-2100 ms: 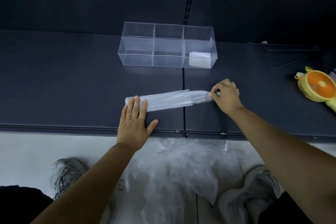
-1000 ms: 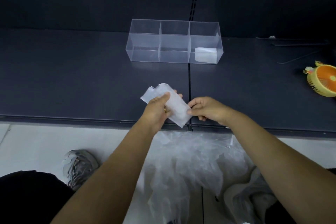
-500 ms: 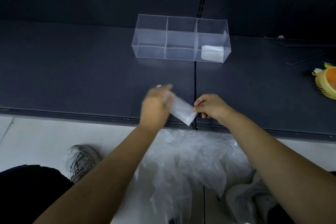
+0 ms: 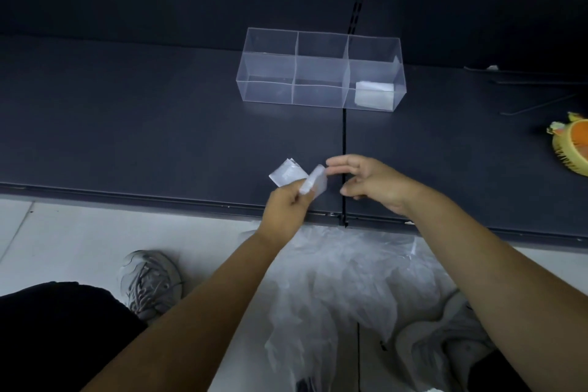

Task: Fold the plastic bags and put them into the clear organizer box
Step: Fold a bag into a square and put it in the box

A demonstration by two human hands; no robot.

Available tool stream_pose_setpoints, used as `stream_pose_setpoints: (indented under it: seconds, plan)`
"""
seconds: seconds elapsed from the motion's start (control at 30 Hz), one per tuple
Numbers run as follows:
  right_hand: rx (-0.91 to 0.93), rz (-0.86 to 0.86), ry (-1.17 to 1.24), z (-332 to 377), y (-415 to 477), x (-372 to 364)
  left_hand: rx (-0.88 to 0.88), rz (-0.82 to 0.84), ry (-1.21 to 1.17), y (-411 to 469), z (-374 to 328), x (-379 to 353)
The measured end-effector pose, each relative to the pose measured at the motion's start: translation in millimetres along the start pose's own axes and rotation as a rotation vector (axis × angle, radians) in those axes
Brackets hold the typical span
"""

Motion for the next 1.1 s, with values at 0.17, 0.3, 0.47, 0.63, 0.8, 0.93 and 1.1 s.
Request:
stream_pose_setpoints:
  seconds: [0.17,0.3,0.47,0.63,0.8,0.93,1.1]
  plan:
    - [0.037,-0.133,-0.008,-10,19,-14,0.353,0.024,-0.421,11,37,4]
    - [0.062,-0.297,-0.049,-9,30,-9,0.473,0.014,-0.589,13,51,3]
    - [0.046,-0.373,-0.167,-5,37,-13,0.551,-0.111,-0.691,10,56,8]
    - [0.043,-0.434,-0.207,-3,36,-11,0.345,-0.419,-0.086,5,36,57]
    - [0.032,-0.433,-0.228,2,34,-15,-0.281,-0.362,0.827,5,-29,40]
    - [0.048,-0.48,-0.24,3,29,-18,-0.163,0.006,1.223,17,24,10]
    - [0.204,-0.647,-0.511,1,13,-38,-0.121,0.055,1.288,20,40,11]
Point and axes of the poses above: each hand's wrist, its own y-axis towards the middle knuckle, its own x-axis out of the back of the hand, z = x × y, the point moved 10 cm from there along y, towards the middle knuckle, and after that the axes turned 8 degrees about y, right-handed, at the moved point
